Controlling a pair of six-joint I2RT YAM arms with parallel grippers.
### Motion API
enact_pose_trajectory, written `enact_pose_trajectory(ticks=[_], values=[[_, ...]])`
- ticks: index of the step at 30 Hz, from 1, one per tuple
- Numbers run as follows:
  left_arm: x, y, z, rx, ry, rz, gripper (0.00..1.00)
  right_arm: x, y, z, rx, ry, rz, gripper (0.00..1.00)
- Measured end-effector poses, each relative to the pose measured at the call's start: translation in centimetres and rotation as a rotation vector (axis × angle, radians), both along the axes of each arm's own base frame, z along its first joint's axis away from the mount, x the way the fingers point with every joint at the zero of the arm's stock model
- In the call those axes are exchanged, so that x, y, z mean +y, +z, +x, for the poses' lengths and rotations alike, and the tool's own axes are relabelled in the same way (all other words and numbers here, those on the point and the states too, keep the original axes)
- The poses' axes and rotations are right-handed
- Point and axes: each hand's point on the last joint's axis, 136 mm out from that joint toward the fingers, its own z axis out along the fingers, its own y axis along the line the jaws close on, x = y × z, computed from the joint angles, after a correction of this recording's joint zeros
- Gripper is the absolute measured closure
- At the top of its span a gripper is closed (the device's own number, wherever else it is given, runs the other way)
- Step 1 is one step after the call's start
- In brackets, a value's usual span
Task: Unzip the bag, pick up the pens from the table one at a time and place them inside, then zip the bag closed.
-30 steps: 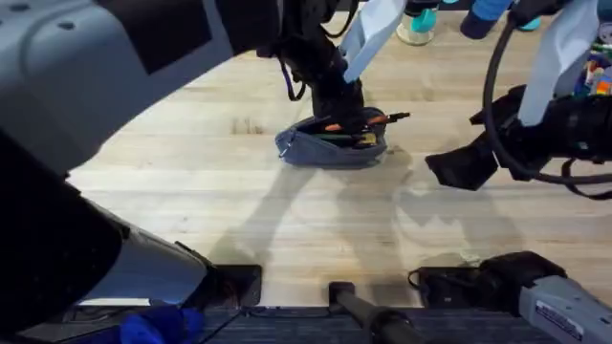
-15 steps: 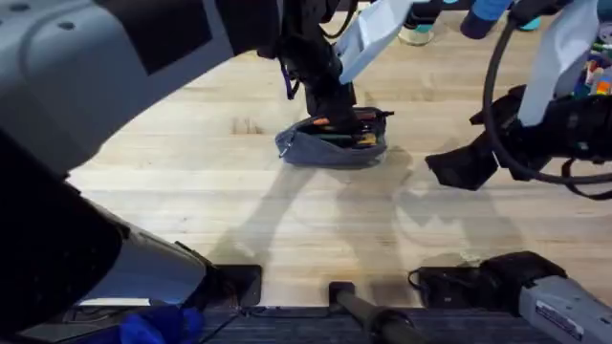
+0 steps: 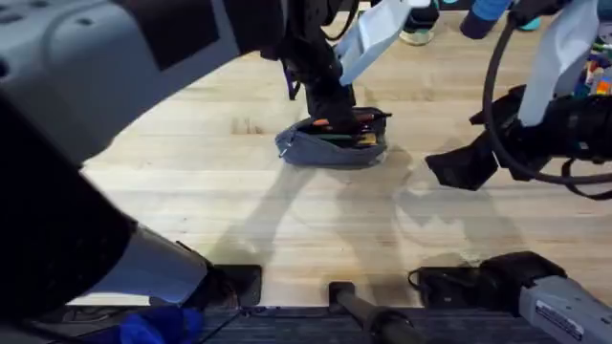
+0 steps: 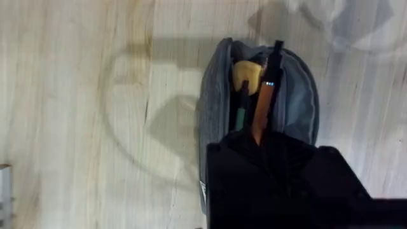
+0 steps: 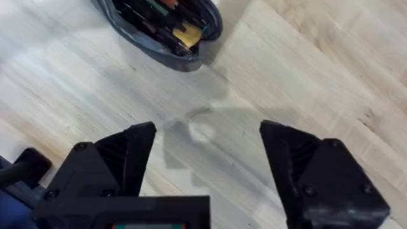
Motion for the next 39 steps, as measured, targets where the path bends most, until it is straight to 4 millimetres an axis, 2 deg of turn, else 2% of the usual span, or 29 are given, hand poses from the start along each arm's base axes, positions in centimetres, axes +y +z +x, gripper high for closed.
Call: enact_pose_trajectory(ticks=[7, 11, 13, 15, 19, 20, 22, 31, 34, 39], values=[[0.0, -3.0, 0.1, 0.072, 0.000, 0.043, 0.959, 0.0, 0.0, 0.0, 0.000, 0.000, 0.000, 0.004], [0.0, -3.5, 0.1, 0.083, 0.000, 0.050, 0.959, 0.0, 0.0, 0.0, 0.000, 0.000, 0.000, 0.004], [0.0, -3.5, 0.1, 0.082, -0.002, 0.050, 0.907, 0.0, 0.0, 0.0, 0.000, 0.000, 0.000, 0.004], [0.0, -3.5, 0.1, 0.082, -0.003, 0.050, 0.743, 0.0, 0.0, 0.0, 0.000, 0.000, 0.000, 0.004], [0.0, -3.5, 0.1, 0.080, -0.006, 0.051, 0.138, 0.0, 0.0, 0.0, 0.000, 0.000, 0.000, 0.003], [0.0, -3.5, 0.0, 0.082, -0.004, 0.050, 0.039, 0.0, 0.0, 0.0, 0.000, 0.000, 0.000, 0.003], [0.0, -3.5, 0.0, 0.082, -0.003, 0.050, 0.008, 0.0, 0.0, 0.0, 0.000, 0.000, 0.000, 0.003], [0.1, -3.1, -0.2, 0.099, 0.001, 0.059, 0.006, 0.0, 0.0, 0.0, 0.000, 0.000, 0.000, 0.004], [-0.1, -2.0, 0.0, 0.094, 0.004, 0.055, 0.006, 0.0, 0.0, 0.0, 0.000, 0.000, 0.000, 0.003], [-0.3, 2.0, 0.6, 0.029, 0.012, 0.022, 0.006, 0.0, 0.0, 0.0, 0.000, 0.000, 0.000, 0.003]])
